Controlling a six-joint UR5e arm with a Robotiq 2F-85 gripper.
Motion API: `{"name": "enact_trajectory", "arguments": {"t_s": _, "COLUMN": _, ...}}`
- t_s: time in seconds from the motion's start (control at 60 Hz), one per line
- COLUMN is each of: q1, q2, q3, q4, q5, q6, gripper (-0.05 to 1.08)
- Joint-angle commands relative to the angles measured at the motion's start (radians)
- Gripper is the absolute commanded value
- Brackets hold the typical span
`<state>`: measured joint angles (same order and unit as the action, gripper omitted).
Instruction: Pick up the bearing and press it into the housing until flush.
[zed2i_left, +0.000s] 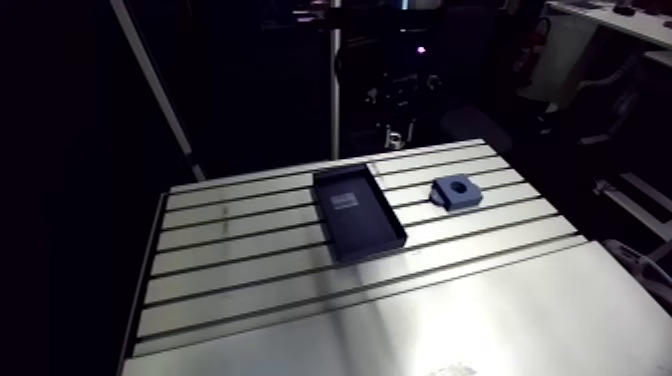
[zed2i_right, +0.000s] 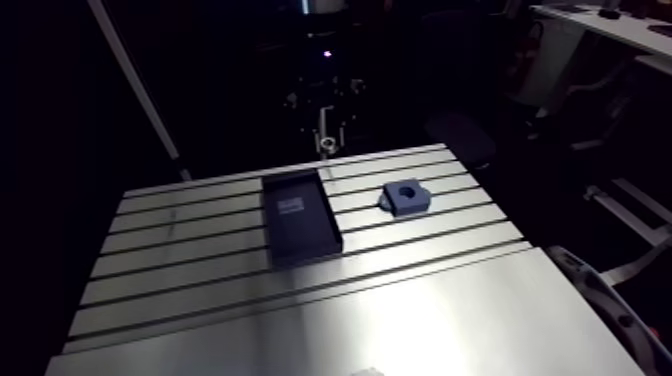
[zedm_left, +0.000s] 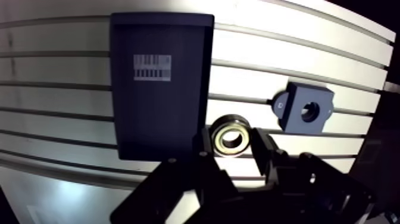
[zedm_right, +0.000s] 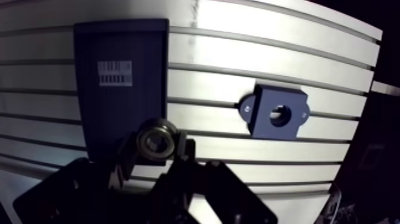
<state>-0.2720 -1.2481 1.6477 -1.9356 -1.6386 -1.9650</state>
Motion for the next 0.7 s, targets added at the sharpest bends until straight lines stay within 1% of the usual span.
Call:
{"name": "enact_trajectory", "arguments": {"t_s": 0.017, "q1": -0.063, "q2": -0.005, "q3": 0.006, "q4": -0.008, "q5": -0.012, "q6": -0.065, "gripper": 0.68}}
{"name": "enact_trajectory", "arguments": {"t_s": 0.033, "q1": -0.074, "q2": 0.000, "q3": 0.008, "q4": -0.010, "q5": -0.011, "q6": -0.069, "gripper": 0.68}}
{"name": "enact_trajectory", "arguments": {"t_s": 0.083, "q1": -0.085, "q2": 0.001, "q3": 0.008, "q4": -0.013, "q5": -0.010, "q6": -0.075, "gripper": 0.68}}
{"name": "enact_trajectory", "arguments": {"t_s": 0.117, "q1": -0.109, "q2": 0.006, "q3": 0.011, "q4": -0.019, "q5": -0.010, "q6": -0.090, "gripper": 0.68}}
{"name": "enact_trajectory", "arguments": {"t_s": 0.133, "q1": -0.109, "q2": 0.006, "q3": 0.011, "q4": -0.019, "q5": -0.010, "q6": -0.090, "gripper": 0.68}}
{"name": "enact_trajectory", "arguments": {"t_s": 0.15, "q1": -0.124, "q2": 0.008, "q3": 0.011, "q4": -0.026, "q5": -0.008, "q6": -0.098, "gripper": 0.68}}
{"name": "enact_trajectory", "arguments": {"t_s": 0.167, "q1": -0.124, "q2": 0.008, "q3": 0.011, "q4": -0.026, "q5": -0.008, "q6": -0.098, "gripper": 0.68}}
{"name": "enact_trajectory", "arguments": {"t_s": 0.183, "q1": -0.141, "q2": 0.008, "q3": 0.013, "q4": -0.034, "q5": -0.007, "q6": -0.105, "gripper": 0.68}}
{"name": "enact_trajectory", "arguments": {"t_s": 0.2, "q1": -0.141, "q2": 0.008, "q3": 0.013, "q4": -0.034, "q5": -0.007, "q6": -0.105, "gripper": 0.68}}
{"name": "enact_trajectory", "arguments": {"t_s": 0.217, "q1": -0.156, "q2": 0.008, "q3": 0.015, "q4": -0.040, "q5": -0.007, "q6": -0.112, "gripper": 0.68}}
{"name": "enact_trajectory", "arguments": {"t_s": 0.233, "q1": -0.156, "q2": 0.008, "q3": 0.015, "q4": -0.040, "q5": -0.007, "q6": -0.112, "gripper": 0.68}}
{"name": "enact_trajectory", "arguments": {"t_s": 0.25, "q1": -0.170, "q2": 0.008, "q3": 0.017, "q4": -0.046, "q5": -0.007, "q6": -0.118, "gripper": 0.68}}
{"name": "enact_trajectory", "arguments": {"t_s": 0.267, "q1": -0.170, "q2": 0.008, "q3": 0.017, "q4": -0.046, "q5": -0.007, "q6": -0.118, "gripper": 0.68}}
{"name": "enact_trajectory", "arguments": {"t_s": 0.283, "q1": -0.183, "q2": 0.008, "q3": 0.019, "q4": -0.050, "q5": -0.005, "q6": -0.120, "gripper": 0.68}}
{"name": "enact_trajectory", "arguments": {"t_s": 0.3, "q1": -0.183, "q2": 0.008, "q3": 0.019, "q4": -0.050, "q5": -0.005, "q6": -0.120, "gripper": 0.68}}
{"name": "enact_trajectory", "arguments": {"t_s": 0.35, "q1": -0.205, "q2": 0.009, "q3": 0.022, "q4": -0.053, "q5": -0.004, "q6": -0.121, "gripper": 0.68}}
{"name": "enact_trajectory", "arguments": {"t_s": 0.567, "q1": -0.240, "q2": 0.019, "q3": 0.028, "q4": -0.055, "q5": -0.004, "q6": -0.119, "gripper": 0.68}}
{"name": "enact_trajectory", "arguments": {"t_s": 0.7, "q1": -0.249, "q2": 0.028, "q3": 0.035, "q4": -0.055, "q5": 0.000, "q6": -0.116, "gripper": 0.68}}
